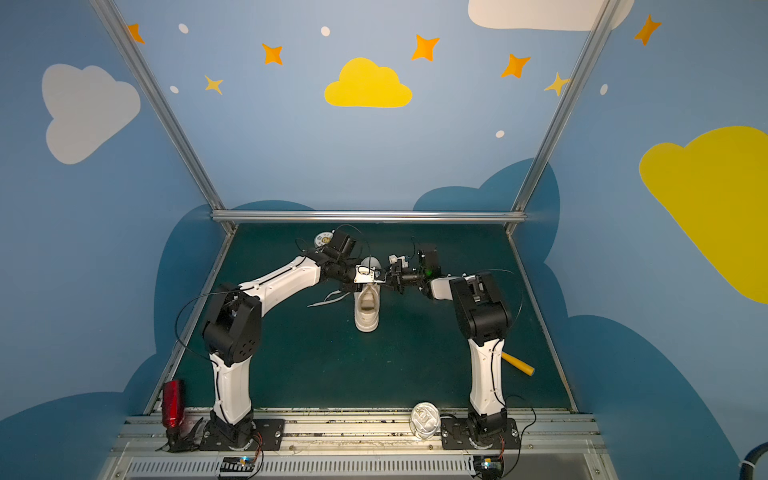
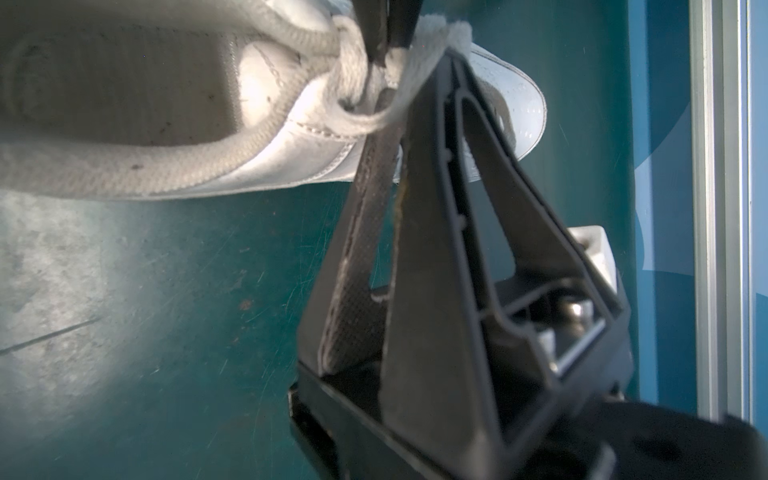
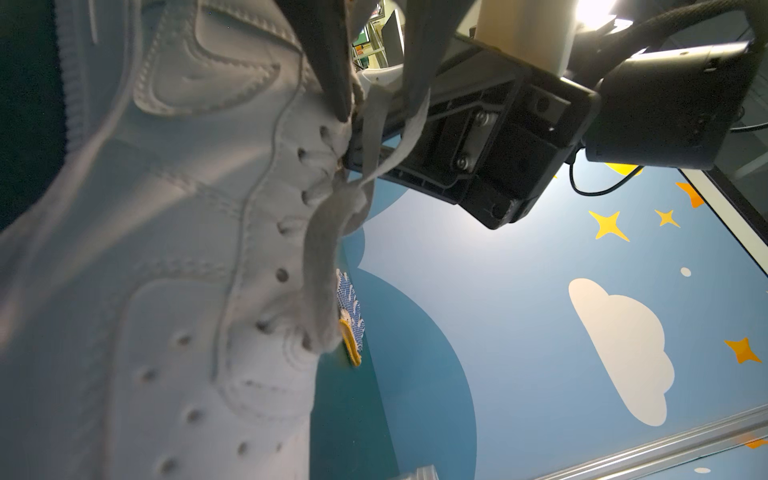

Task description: Tie the shoes

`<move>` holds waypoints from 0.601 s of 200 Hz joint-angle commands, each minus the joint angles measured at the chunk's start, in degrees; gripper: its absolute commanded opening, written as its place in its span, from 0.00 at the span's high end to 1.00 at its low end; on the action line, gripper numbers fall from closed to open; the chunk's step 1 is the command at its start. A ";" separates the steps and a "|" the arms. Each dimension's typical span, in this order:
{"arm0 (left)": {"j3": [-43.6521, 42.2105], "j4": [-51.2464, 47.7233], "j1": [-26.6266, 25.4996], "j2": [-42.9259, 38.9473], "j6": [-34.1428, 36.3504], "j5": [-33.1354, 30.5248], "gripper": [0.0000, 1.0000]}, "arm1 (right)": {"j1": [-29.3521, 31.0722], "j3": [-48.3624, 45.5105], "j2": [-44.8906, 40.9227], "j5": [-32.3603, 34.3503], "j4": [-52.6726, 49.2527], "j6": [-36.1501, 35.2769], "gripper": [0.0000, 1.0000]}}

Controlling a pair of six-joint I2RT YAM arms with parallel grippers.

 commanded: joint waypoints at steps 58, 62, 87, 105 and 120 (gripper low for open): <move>-0.03 -2.06 -1.53 1.87 -1.14 2.02 0.97 | 0.75 0.88 1.03 -0.49 -2.35 -2.45 0.88; -0.03 -2.02 -1.51 1.85 -1.18 2.03 0.97 | 0.75 0.80 0.97 -0.43 -2.30 -2.40 0.90; 0.07 -1.61 -1.49 1.77 -1.50 0.47 0.96 | 0.70 0.51 0.71 -0.24 -2.98 -3.18 1.00; 0.24 -1.50 -1.49 1.55 -1.70 -0.54 0.92 | 0.67 0.54 0.71 -0.07 -3.65 -3.85 1.00; 0.17 -1.17 -1.38 1.15 -2.05 -1.08 0.89 | 0.58 0.59 0.62 0.11 -3.64 -4.12 1.00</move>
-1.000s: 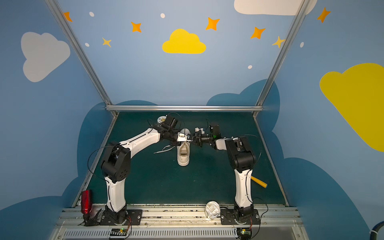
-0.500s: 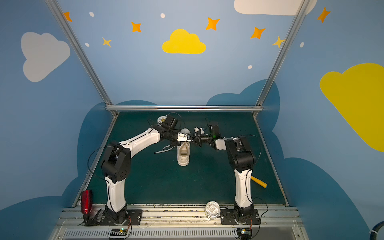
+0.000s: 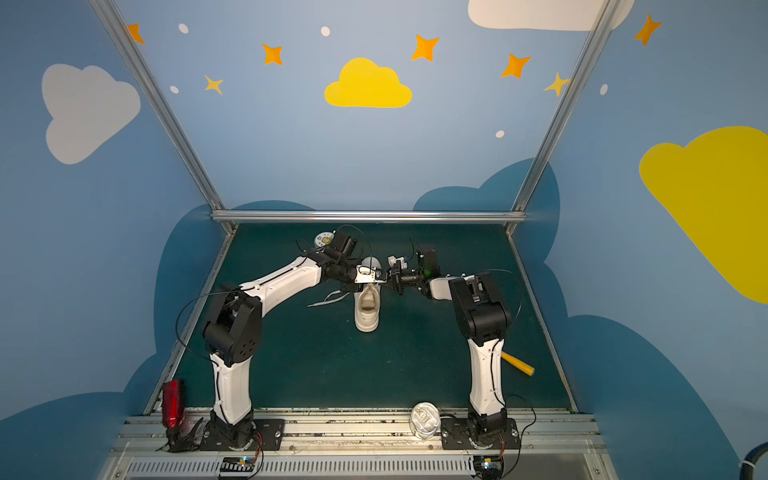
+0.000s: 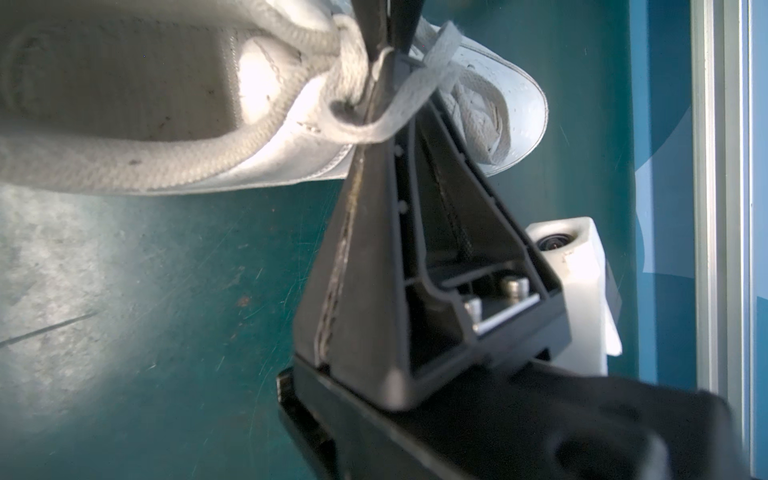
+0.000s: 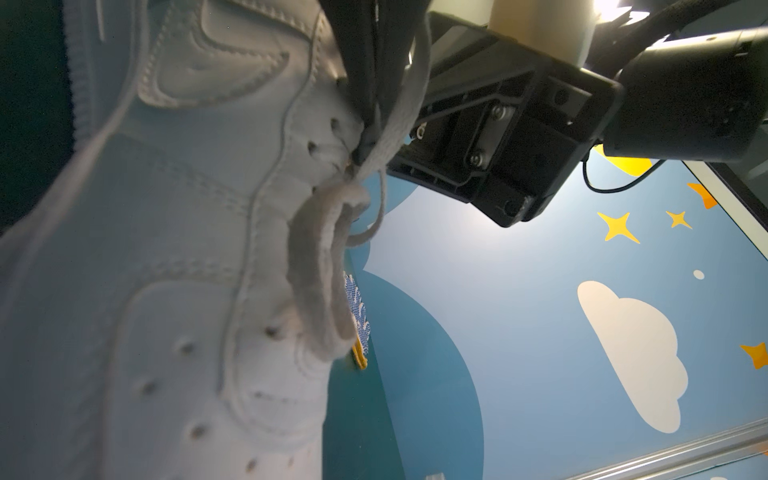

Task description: Tie the shoes

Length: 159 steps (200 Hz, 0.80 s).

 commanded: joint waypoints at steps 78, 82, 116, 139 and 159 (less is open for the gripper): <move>-0.64 -1.54 1.16 -2.13 -1.23 -1.38 0.70 | -0.91 0.35 -0.58 1.54 -6.18 -5.68 1.00; -0.65 -1.52 1.31 -2.24 -1.19 -1.45 0.69 | -0.92 0.39 -0.57 1.56 -6.16 -5.69 1.00; 0.59 -2.14 2.46 -2.96 -2.74 -1.05 0.61 | -0.70 0.68 -0.12 1.63 -6.11 -5.69 1.00; 3.55 -2.84 4.00 -2.88 -9.43 0.79 0.53 | -0.56 0.98 0.18 1.71 -6.31 -5.84 1.00; 8.12 -7.22 6.04 -1.95 -16.08 7.06 0.42 | -0.45 1.24 0.22 1.90 -6.92 -6.30 1.00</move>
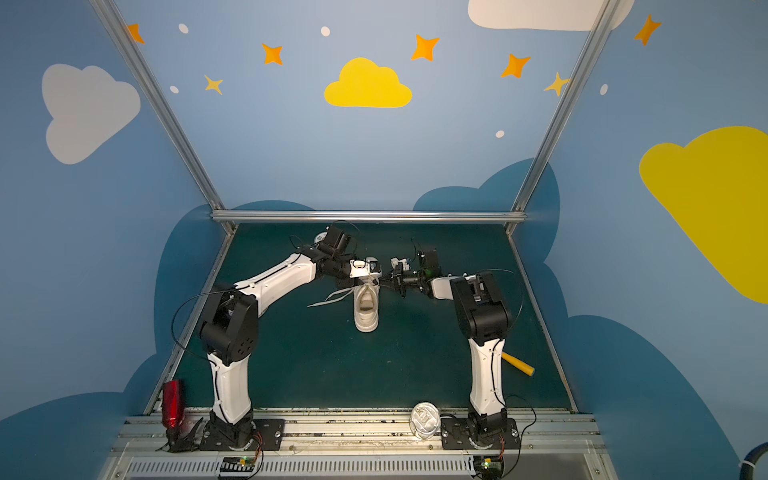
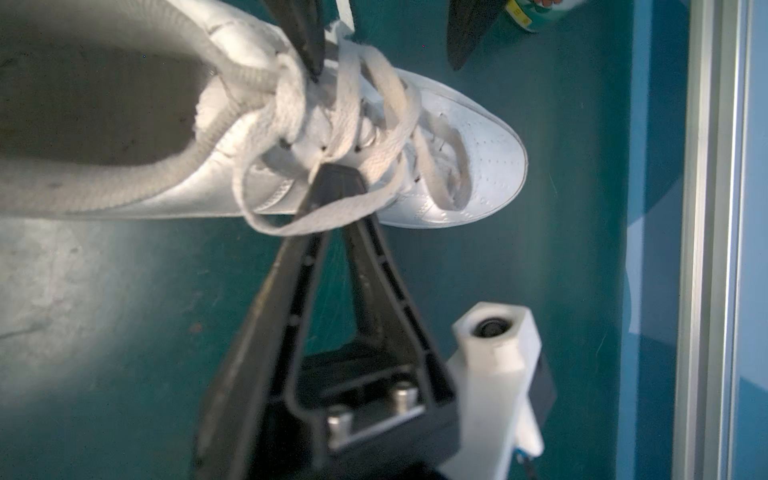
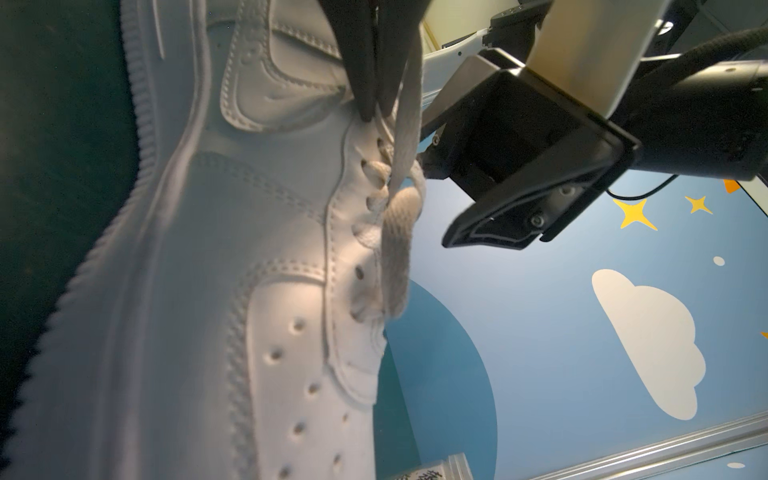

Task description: Tie the shoes

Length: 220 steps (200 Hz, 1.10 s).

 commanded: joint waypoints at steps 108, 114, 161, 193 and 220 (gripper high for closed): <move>48.85 -35.00 2.80 26.11 -41.19 7.10 0.32 | 0.84 2.55 -0.87 1.15 -8.27 -5.90 1.00; 48.36 -34.61 2.67 26.16 -41.76 6.77 0.31 | 0.82 2.52 -1.07 1.26 -8.89 -6.35 1.00; 47.44 -33.29 1.58 27.18 -45.21 8.16 0.27 | 0.82 2.68 -1.46 1.17 -10.92 -7.76 1.00; 47.13 -32.64 1.16 27.92 -46.78 9.19 0.26 | 0.82 2.55 -1.51 1.20 -10.86 -7.89 1.00; 47.13 -32.84 1.18 28.59 -47.81 9.36 0.25 | 0.84 2.86 -1.35 1.07 -11.02 -7.80 1.00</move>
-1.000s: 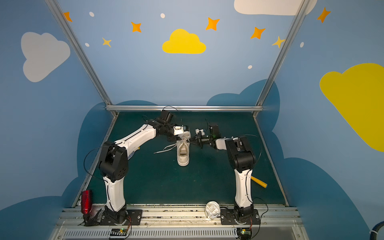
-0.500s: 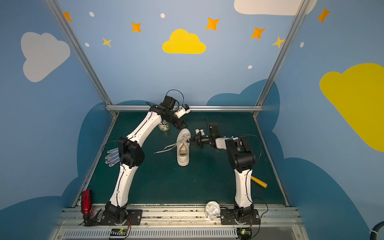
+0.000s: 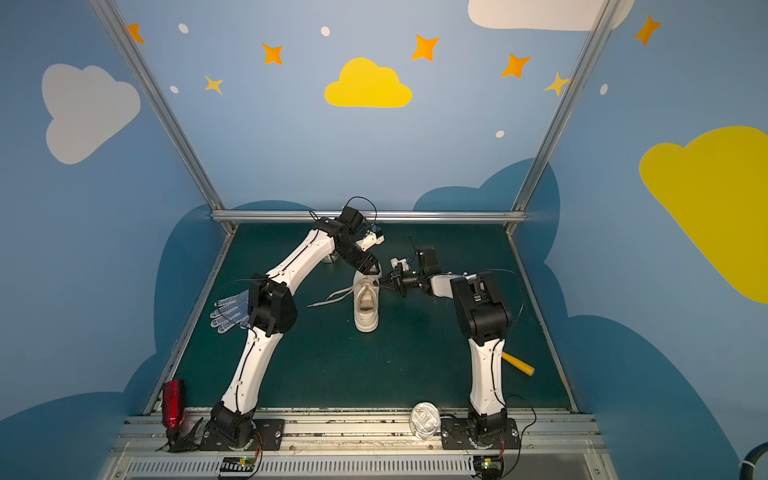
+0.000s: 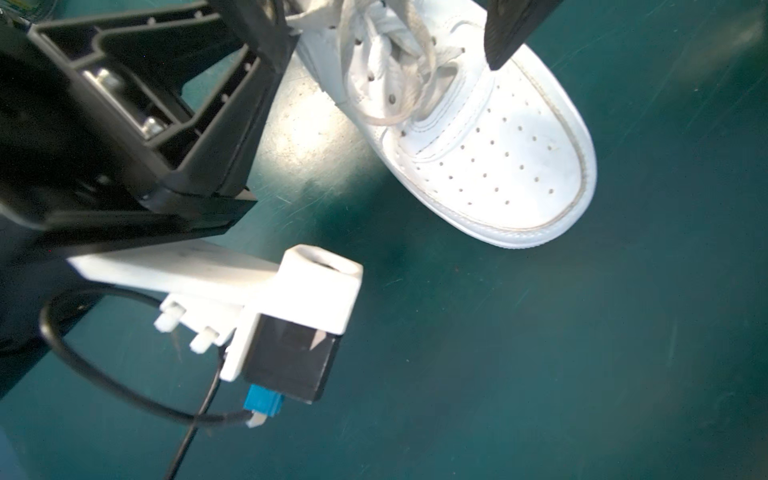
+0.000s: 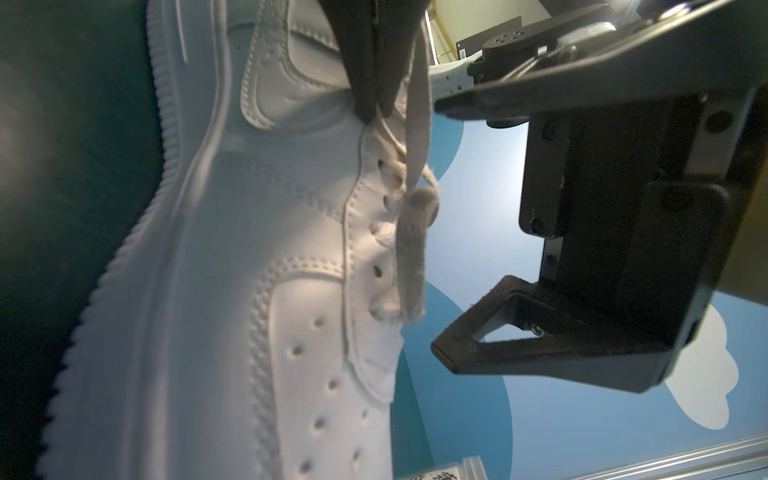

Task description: Tie the shoes

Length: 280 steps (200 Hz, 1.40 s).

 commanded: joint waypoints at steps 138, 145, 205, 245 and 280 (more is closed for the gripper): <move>0.26 1.37 0.18 3.03 -7.25 -3.54 0.59 | 0.85 0.74 -1.15 0.05 -2.14 -0.68 1.00; 0.25 1.38 0.18 2.89 -7.33 -3.61 0.61 | 0.80 0.73 -1.09 -0.10 -2.05 -0.59 1.00; -0.31 2.13 0.28 2.10 -8.63 -0.31 0.80 | 0.79 0.74 -1.18 0.04 -2.01 -0.59 1.00; -3.82 4.99 0.87 -0.19 -10.53 1.09 0.93 | 0.68 0.82 -1.22 0.00 -1.99 -0.50 1.00; -6.92 7.57 1.15 -2.46 -11.67 1.74 0.97 | 0.63 0.82 -1.67 -0.05 -2.12 -0.65 1.00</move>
